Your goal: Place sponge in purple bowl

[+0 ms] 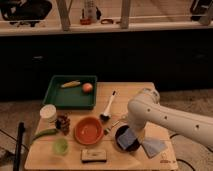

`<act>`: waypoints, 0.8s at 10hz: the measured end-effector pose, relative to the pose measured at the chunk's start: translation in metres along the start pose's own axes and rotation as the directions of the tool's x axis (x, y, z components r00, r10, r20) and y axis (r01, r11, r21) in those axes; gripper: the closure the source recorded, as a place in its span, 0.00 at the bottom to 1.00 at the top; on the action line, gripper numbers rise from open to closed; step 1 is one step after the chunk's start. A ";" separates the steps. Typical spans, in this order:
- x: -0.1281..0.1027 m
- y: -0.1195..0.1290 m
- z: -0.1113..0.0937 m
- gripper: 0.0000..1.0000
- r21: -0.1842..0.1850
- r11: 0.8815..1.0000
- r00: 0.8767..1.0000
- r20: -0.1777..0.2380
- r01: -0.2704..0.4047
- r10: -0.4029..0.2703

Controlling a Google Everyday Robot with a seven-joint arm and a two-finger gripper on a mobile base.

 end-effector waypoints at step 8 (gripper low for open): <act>0.009 0.000 -0.002 0.20 -0.034 0.999 1.000 0.025 0.005 -0.004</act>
